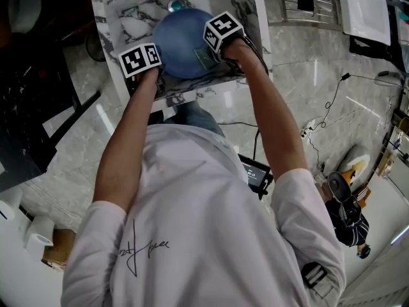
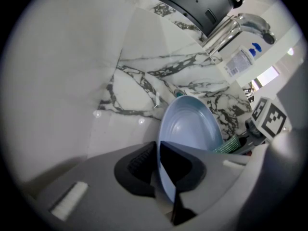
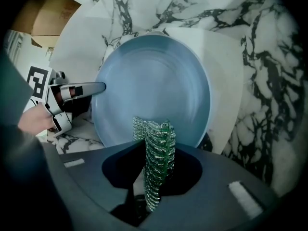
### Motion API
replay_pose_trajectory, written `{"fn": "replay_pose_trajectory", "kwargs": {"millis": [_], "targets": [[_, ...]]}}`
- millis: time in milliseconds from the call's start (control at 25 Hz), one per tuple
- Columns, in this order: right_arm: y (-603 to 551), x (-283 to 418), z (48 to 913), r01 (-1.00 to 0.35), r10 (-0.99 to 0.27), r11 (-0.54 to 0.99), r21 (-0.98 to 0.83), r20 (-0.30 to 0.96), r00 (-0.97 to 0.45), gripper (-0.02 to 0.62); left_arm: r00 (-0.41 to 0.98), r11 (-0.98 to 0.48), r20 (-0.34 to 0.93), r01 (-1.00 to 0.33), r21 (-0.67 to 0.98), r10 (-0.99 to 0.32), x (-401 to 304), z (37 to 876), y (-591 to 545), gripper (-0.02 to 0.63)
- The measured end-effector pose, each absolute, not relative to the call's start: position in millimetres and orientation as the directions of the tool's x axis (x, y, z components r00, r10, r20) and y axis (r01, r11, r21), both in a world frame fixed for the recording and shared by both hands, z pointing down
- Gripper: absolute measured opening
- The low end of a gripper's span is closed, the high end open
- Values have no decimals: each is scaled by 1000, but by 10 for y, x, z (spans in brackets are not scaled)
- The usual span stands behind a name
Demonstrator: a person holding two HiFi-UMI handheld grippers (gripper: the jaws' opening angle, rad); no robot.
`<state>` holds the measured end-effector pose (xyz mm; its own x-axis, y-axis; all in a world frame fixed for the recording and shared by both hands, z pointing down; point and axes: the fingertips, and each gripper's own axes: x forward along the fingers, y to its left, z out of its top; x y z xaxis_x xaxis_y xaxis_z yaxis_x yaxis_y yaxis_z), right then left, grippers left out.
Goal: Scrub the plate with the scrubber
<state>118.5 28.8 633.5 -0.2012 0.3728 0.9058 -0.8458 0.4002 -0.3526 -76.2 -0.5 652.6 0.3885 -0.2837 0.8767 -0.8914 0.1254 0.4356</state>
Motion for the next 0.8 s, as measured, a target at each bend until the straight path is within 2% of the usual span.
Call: {"fn": "replay_pose_trajectory", "kwargs": {"millis": [800], "targets": [[480, 781, 6424, -813, 440, 336, -476, 843, -311, 67, 389, 129, 876, -890, 437, -284, -764, 6532, -7, 81]]}}
